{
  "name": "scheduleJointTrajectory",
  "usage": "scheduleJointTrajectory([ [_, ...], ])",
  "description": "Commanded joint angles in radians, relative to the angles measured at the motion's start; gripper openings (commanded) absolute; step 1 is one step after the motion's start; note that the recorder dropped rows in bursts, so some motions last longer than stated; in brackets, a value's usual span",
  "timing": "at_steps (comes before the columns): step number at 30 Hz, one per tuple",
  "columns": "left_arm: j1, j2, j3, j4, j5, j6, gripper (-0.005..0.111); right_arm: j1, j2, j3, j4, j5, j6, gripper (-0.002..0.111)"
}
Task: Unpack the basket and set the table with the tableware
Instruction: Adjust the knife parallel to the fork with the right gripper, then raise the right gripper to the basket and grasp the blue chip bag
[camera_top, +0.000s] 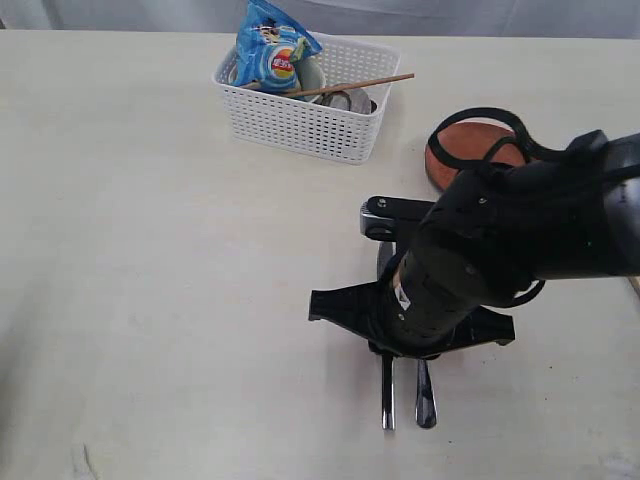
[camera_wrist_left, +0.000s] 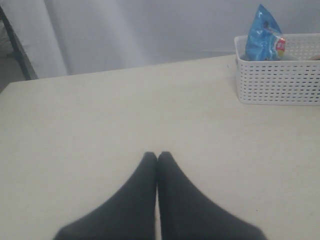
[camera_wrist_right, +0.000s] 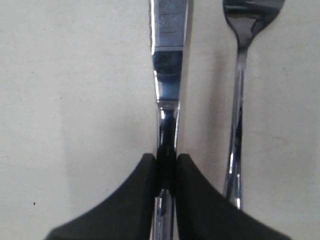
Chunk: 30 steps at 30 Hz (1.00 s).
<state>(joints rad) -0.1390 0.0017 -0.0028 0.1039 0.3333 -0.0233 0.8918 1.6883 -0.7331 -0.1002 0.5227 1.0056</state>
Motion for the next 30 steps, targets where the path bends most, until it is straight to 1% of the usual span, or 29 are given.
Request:
scheduleJointTrajectory([
  [1,-0.007,-0.002,0.003,-0.006,-0.003,-0.003,0.000,-0.004,-0.010,0.002,0.004,0.006,-0.008,0.000],
  [4,-0.007,-0.002,0.003,-0.006,-0.003,-0.003,0.000,-0.004,-0.010,0.002,0.005,0.006,-0.008,0.000],
  [5,-0.007,-0.002,0.003,-0.006,-0.003,-0.003,0.000,-0.004,-0.010,0.002,0.005,0.006,-0.008,0.002],
  [6,-0.007,-0.002,0.003,-0.006,-0.003,-0.003,0.000,-0.004,-0.010,0.002,0.005,0.006,-0.008,0.007],
  [8,-0.007,-0.002,0.003,-0.006,-0.003,-0.003,0.000,-0.004,-0.010,0.002,0.005,0.006,-0.008,0.019],
  [10,-0.007,-0.002,0.003,-0.006,-0.003,-0.003,0.000,-0.004,-0.010,0.002,0.005,0.006,-0.008,0.036],
  [12,-0.007,-0.002,0.003,-0.006,-0.003,-0.006,0.000,-0.004,-0.010,0.002,0.005,0.006,-0.016,0.048],
  [13,-0.007,-0.002,0.003,-0.006,-0.003,-0.006,0.000,-0.004,-0.010,0.002,0.005,0.006,-0.023,0.051],
  [18,-0.007,-0.002,0.003,-0.006,-0.003,-0.006,0.000,-0.004,-0.020,-0.005,0.005,0.008,-0.037,0.051],
  [23,-0.007,-0.002,0.003,-0.006,-0.003,-0.006,0.000,-0.004,-0.073,-0.072,0.005,0.053,-0.115,0.051],
  [28,-0.007,-0.002,0.003,-0.006,-0.003,-0.006,0.000,-0.004,-0.117,-0.194,0.005,0.170,-0.206,0.039],
  [30,-0.007,-0.002,0.003,-0.006,-0.003,-0.006,0.000,-0.004,-0.109,-0.244,-0.012,0.218,-0.241,0.038],
])
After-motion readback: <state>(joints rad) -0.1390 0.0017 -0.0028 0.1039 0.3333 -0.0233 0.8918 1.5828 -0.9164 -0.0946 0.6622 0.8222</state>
